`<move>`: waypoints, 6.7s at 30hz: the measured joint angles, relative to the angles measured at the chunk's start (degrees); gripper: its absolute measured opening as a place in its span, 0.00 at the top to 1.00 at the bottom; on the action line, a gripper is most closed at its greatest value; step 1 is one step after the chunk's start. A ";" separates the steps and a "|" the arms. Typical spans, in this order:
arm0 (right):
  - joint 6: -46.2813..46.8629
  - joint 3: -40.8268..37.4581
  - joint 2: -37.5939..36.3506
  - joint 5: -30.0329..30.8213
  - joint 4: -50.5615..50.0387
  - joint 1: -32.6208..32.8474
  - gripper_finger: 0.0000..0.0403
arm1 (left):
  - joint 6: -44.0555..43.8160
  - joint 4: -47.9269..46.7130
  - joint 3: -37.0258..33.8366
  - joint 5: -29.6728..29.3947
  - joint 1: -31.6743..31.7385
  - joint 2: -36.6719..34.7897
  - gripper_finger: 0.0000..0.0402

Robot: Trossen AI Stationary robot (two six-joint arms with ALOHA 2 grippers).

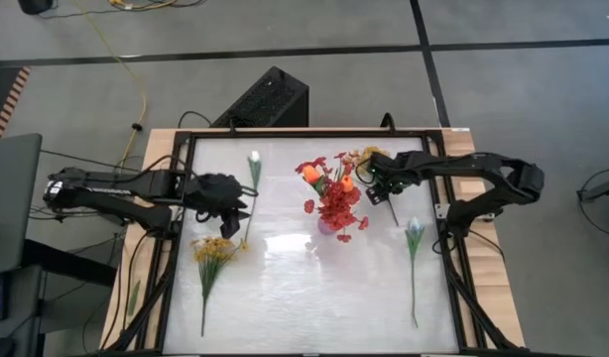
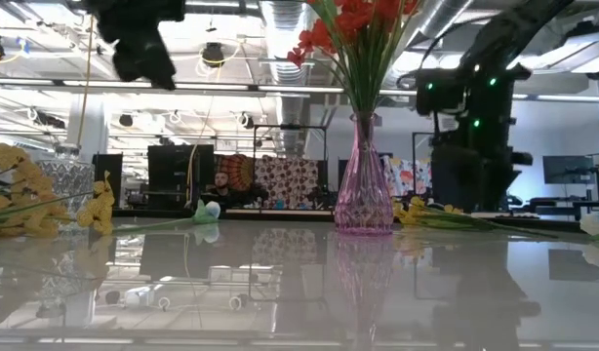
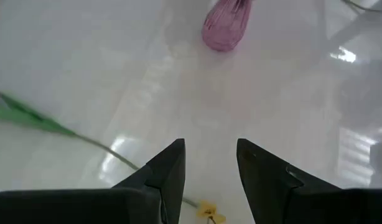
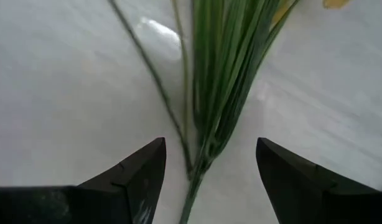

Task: Sort flowers into vase by color
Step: Put the top yellow flowers into the transparent vase

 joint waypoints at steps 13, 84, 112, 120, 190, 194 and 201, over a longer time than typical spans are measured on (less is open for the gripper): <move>-3.30 0.24 7.30 -5.78 2.72 -3.39 0.74 | -15.44 5.30 -8.76 -4.50 -7.64 -10.40 0.67; -19.01 57.83 25.60 -6.51 59.12 33.88 0.89 | 2.55 51.57 -8.28 4.82 -8.57 -12.21 0.67; -19.03 57.83 25.97 -6.32 56.66 32.83 0.89 | 5.74 48.64 -8.30 2.76 -8.59 -11.38 0.87; -18.97 57.83 25.97 -6.32 56.68 32.48 0.84 | 9.35 48.24 -8.30 1.53 -8.58 -11.68 0.94; -15.95 56.91 24.20 -11.47 39.89 30.91 0.41 | 1.10 23.90 -28.82 -10.91 -8.59 -53.94 1.00; -15.39 56.89 27.21 -12.09 47.05 29.21 0.43 | 5.04 38.59 -28.78 -5.50 -8.59 -51.53 1.00; -14.93 62.99 32.78 -15.22 49.17 28.31 0.44 | 6.40 48.95 -28.73 -4.38 -8.59 -42.70 1.00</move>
